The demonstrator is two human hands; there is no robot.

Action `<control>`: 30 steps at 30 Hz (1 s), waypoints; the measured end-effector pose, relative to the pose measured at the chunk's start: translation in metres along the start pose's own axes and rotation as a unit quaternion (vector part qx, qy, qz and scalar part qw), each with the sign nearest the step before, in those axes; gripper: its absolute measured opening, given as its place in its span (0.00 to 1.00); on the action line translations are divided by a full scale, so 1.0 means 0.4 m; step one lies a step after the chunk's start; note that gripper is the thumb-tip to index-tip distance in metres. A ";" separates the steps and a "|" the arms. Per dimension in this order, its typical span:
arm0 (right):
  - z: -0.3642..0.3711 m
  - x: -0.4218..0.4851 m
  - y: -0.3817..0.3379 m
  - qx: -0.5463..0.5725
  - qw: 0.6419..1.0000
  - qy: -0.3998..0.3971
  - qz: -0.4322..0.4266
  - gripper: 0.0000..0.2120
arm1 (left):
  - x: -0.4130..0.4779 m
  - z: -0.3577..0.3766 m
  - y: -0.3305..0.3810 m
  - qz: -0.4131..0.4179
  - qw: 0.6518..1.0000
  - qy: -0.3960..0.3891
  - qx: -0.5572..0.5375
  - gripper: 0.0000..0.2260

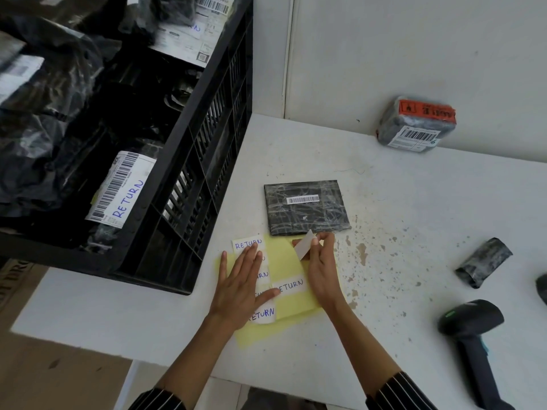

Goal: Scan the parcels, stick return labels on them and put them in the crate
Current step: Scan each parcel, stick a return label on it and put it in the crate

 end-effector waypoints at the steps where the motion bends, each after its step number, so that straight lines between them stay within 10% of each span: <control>1: -0.003 0.002 0.001 0.000 1.000 -0.003 0.001 0.06 | 0.003 -0.003 0.002 -0.001 1.000 0.004 -0.001 0.39; 10: -0.038 0.011 -0.041 0.045 0.998 0.038 0.009 0.07 | 0.019 -0.002 0.010 0.001 0.999 0.028 0.024 0.37; 15: -0.052 -0.003 -0.047 -0.185 0.975 0.005 -0.122 0.06 | 0.050 -0.045 0.039 -0.048 0.988 0.103 -0.103 0.26; 18: -0.037 -0.019 -0.041 -0.316 0.919 0.021 -0.235 0.08 | 0.086 -0.115 0.095 -0.137 0.931 0.116 -0.318 0.16; 22: -0.016 -0.038 -0.051 -0.391 0.876 0.043 -0.279 0.08 | 0.142 -0.142 0.142 -0.268 0.767 0.068 -0.579 0.11; 30: -0.073 -0.005 -0.052 -0.187 0.977 0.011 -0.103 0.17 | 0.182 -0.126 0.127 -0.315 0.717 0.075 -0.618 0.05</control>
Point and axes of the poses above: each hand's wrist, its own x-axis towards the middle knuckle, its own z-axis out of the palm, y = z × x, the point moved 1 cm from there along x, towards the middle knuckle, and after that the axes turned 6 degrees about z, right-handed, at the moved point
